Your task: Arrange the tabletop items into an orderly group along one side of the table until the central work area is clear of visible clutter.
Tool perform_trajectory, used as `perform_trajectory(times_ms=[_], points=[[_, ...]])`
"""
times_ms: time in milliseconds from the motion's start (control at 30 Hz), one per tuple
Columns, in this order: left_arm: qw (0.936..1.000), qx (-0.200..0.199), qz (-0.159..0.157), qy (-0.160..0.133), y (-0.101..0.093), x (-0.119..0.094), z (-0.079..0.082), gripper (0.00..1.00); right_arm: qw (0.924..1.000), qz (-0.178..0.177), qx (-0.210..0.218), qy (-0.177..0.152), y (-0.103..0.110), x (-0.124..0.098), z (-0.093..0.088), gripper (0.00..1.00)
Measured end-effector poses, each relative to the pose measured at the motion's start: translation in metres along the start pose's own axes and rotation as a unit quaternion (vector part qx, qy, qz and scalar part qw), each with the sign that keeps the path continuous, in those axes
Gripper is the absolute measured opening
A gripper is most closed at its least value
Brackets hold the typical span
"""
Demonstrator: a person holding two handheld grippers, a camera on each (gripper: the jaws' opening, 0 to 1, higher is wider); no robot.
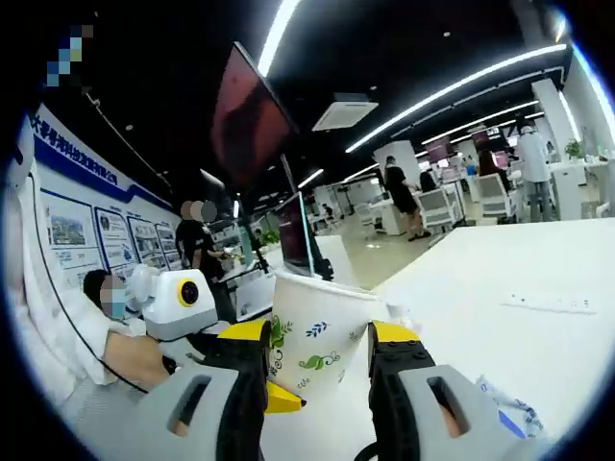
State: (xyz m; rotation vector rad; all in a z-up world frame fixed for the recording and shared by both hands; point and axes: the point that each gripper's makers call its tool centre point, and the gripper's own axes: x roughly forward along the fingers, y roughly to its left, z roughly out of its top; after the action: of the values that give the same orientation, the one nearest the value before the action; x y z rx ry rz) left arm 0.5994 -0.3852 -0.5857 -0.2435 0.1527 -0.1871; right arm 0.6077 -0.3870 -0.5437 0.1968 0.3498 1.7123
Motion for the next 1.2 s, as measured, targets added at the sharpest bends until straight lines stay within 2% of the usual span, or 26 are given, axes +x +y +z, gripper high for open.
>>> perform_trajectory(times_ms=[67,100,167,200,267,400,467,567,633,700,767,833,867,933,967,1100,1133,1200], points=[[1.0000,-0.003,-0.004,-0.004,-0.001,0.000,0.000,0.34,0.9999,0.005,0.009,0.001,-0.002,-0.001,0.000,0.38],[0.9999,-0.007,-0.005,-0.006,-0.002,-0.001,0.001,0.33,0.9995,0.009,0.029,0.007,-0.003,-0.002,-0.003,0.40],[0.9997,-0.019,-0.006,-0.014,-0.002,-0.003,0.004,0.33,0.9995,0.004,0.029,0.008,-0.006,-0.003,-0.005,0.44],[0.9996,-0.021,-0.009,-0.018,-0.002,-0.004,0.006,0.33,0.9992,0.013,0.037,0.009,-0.005,-0.005,-0.007,0.46],[0.9988,-0.026,-0.020,-0.035,-0.007,-0.005,0.014,0.33,0.9964,0.032,0.077,0.015,0.000,-0.007,-0.009,0.48],[0.9976,-0.015,-0.060,-0.031,-0.025,-0.002,0.013,0.33,0.9931,0.083,0.083,0.003,0.014,-0.008,0.009,0.49],[0.9965,-0.005,-0.080,-0.023,-0.036,0.001,0.010,0.34,0.9922,0.093,0.082,0.000,0.016,-0.009,0.015,0.49],[0.9961,0.007,-0.087,-0.012,-0.043,0.004,0.005,0.34,0.9915,0.110,0.065,0.022,0.018,-0.013,0.014,0.47],[0.9964,0.013,-0.084,0.000,-0.042,0.003,0.001,0.34,0.9901,0.123,0.058,0.035,0.025,-0.016,0.010,0.38],[0.9962,0.024,-0.083,0.008,-0.045,0.004,-0.001,0.34,0.9908,0.120,0.051,0.036,0.024,-0.016,0.008,0.37],[0.9966,0.019,-0.079,0.012,-0.045,0.005,-0.003,0.35,0.9912,0.118,0.045,0.039,0.023,-0.016,0.007,0.35],[0.9972,0.019,-0.068,0.024,-0.041,0.006,-0.008,0.35,0.9923,0.115,0.019,0.042,0.022,-0.014,0.004,0.34],[0.9973,0.026,-0.063,0.030,-0.039,0.006,-0.010,0.34,0.9927,0.112,-0.008,0.043,0.021,-0.012,0.002,0.34],[0.9978,0.032,-0.041,0.042,-0.031,0.003,-0.013,0.34,0.9938,0.098,-0.040,0.034,0.016,-0.009,0.004,0.34],[0.9981,0.033,-0.031,0.042,-0.029,0.000,-0.013,0.37,0.9941,0.095,-0.042,0.031,0.014,-0.008,0.005,0.34],[0.9975,0.053,0.003,0.046,-0.019,-0.005,-0.010,0.63,0.9957,0.084,-0.039,0.008,0.003,-0.006,0.012,0.34],[0.9962,0.057,0.018,0.063,-0.011,-0.007,-0.014,0.68,0.9959,0.081,-0.039,0.006,0.001,-0.004,0.013,0.34],[0.9953,0.051,0.040,0.071,-0.001,-0.011,-0.014,0.82,0.9961,0.078,-0.041,0.005,-0.002,-0.002,0.013,0.34]])
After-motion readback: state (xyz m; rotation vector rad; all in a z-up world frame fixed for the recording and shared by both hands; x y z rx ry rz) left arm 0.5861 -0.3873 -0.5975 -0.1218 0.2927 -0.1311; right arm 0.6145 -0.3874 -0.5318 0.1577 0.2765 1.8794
